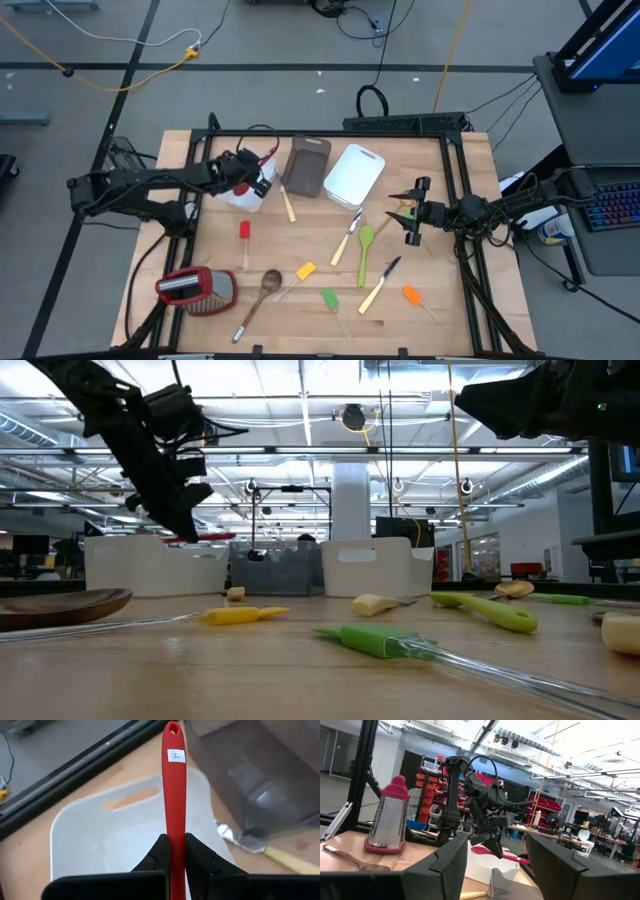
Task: Pick & Place Kitchen Items
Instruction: Put the red serving spoon into the left white bin
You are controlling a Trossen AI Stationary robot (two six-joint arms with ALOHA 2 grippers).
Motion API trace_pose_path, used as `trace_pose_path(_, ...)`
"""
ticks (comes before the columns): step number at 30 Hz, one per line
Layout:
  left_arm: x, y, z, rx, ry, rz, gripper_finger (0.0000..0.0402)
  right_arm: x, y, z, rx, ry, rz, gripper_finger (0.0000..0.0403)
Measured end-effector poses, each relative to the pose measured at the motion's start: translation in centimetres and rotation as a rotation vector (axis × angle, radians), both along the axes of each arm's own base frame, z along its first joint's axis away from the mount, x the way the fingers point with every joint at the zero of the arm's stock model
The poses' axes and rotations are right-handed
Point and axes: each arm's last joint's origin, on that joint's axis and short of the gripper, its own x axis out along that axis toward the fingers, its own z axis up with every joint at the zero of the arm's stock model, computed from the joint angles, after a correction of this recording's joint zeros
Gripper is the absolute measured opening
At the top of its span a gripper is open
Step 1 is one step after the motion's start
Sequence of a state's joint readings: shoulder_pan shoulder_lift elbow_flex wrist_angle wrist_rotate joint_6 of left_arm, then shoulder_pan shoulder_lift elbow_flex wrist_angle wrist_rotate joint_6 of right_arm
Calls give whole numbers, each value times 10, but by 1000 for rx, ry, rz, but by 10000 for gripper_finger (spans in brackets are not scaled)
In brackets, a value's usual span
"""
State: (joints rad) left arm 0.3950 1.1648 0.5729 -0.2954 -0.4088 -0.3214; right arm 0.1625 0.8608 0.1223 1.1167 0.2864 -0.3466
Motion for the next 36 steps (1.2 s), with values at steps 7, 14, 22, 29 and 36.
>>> trace_pose_path(7, -2, -5, -5, -16, 45, -22, 17, 0, 0, 0, -2, 0, -1, 194)
trace_pose_path(14, -6, -10, -9, -49, 107, -36, 17, 0, 0, 0, -2, 0, 0, 194)
trace_pose_path(22, -8, -11, -10, -71, 131, -55, 21, 0, 0, 0, -2, 0, 0, 194)
trace_pose_path(29, -7, -11, -10, -72, 124, -59, 39, 0, 0, 0, -2, 0, -1, 194)
trace_pose_path(36, -7, -10, -10, -49, 157, -105, 77, 0, 0, 0, -2, 0, 0, 194)
